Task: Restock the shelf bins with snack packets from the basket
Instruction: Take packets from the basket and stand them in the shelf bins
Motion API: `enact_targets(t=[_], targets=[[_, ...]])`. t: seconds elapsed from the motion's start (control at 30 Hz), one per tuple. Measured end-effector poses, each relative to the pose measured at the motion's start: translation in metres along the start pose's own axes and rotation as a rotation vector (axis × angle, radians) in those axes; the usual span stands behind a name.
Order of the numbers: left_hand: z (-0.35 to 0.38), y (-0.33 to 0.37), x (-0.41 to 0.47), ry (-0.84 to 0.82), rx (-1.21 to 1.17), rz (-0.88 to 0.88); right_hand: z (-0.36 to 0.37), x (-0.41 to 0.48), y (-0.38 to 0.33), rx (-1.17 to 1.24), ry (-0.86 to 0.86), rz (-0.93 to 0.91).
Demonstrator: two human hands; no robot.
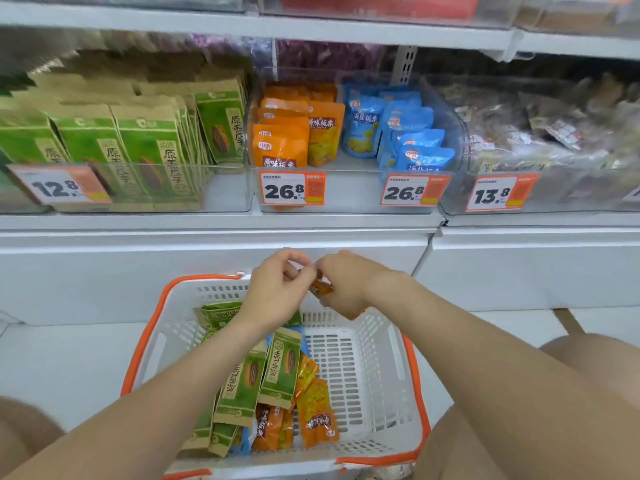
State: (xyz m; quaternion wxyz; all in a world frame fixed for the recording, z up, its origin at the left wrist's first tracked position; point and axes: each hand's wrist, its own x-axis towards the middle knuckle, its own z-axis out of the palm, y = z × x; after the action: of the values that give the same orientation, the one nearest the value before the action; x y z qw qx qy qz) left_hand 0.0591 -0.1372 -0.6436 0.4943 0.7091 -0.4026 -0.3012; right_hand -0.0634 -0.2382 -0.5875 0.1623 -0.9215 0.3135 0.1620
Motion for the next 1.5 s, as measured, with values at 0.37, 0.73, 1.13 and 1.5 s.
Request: enact_targets(t=[0.37, 0.73, 1.13, 1.5], targets=[[-0.062, 0.092, 0.034, -0.001, 0.325, 0.49, -0.102, -0.029, 0.002, 0.593, 0.331, -0.078], [-0.089, 0.142, 0.096, 0.162, 0.872, 0.651, -0.171, -0.014, 0.01, 0.444, 0.928, -0.034], [-0.074, 0.134, 0.138, 0.285, 1.223, 0.587, -0.163, 0.067, 0.028, 0.345, 0.784, 0.288], [-0.076, 0.128, 0.157, 0.283, 1.245, 0.579, -0.166, 0.117, 0.024, 0.544, 0.726, 0.297]])
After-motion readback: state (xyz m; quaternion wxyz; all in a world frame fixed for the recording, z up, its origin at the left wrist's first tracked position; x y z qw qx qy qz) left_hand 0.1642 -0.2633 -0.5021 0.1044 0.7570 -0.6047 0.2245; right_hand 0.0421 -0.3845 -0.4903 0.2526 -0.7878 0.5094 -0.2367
